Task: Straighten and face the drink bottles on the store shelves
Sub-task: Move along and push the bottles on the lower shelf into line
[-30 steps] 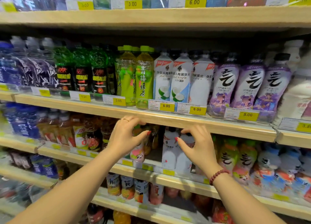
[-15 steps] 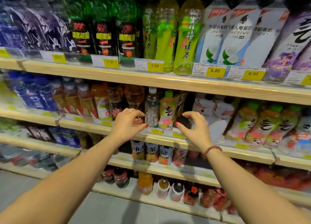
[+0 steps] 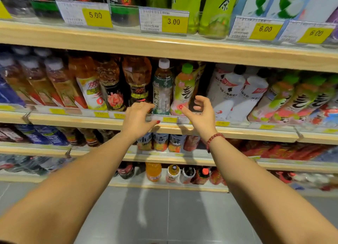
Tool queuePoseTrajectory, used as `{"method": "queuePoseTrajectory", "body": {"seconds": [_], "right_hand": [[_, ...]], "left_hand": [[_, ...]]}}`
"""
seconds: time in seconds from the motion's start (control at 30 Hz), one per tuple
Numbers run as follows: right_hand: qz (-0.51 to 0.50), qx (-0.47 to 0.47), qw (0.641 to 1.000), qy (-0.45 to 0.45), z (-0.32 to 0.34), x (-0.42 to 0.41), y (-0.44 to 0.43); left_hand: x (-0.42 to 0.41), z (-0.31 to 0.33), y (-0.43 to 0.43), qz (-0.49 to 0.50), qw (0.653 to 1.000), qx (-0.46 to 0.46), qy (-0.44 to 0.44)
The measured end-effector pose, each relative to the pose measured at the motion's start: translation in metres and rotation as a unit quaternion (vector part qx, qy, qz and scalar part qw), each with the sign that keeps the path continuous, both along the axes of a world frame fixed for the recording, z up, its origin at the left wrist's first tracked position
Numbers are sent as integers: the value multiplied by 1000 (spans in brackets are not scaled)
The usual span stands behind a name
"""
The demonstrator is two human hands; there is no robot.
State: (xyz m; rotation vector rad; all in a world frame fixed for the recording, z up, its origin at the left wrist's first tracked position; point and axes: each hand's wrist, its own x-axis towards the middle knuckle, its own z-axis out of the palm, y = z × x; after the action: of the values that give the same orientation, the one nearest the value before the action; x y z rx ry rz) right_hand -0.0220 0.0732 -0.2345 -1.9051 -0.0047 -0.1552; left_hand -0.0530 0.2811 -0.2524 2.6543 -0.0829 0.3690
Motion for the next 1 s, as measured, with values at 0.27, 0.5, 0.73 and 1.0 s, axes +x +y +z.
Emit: {"method": "queuePoseTrajectory", "body": {"seconds": [0.27, 0.5, 0.73, 1.0], "right_hand": [[-16, 0, 999, 34, -8, 33, 17], [-40, 1, 997, 69, -15, 46, 22], [-53, 18, 996, 63, -16, 52, 32], [-43, 42, 998, 32, -13, 39, 28]], "left_hand": [[18, -32, -4, 38, 998, -41, -8], [27, -42, -16, 120, 986, -109, -41], [28, -48, -15, 125, 983, -129, -33], [26, -43, -17, 136, 981, -134, -23]]}}
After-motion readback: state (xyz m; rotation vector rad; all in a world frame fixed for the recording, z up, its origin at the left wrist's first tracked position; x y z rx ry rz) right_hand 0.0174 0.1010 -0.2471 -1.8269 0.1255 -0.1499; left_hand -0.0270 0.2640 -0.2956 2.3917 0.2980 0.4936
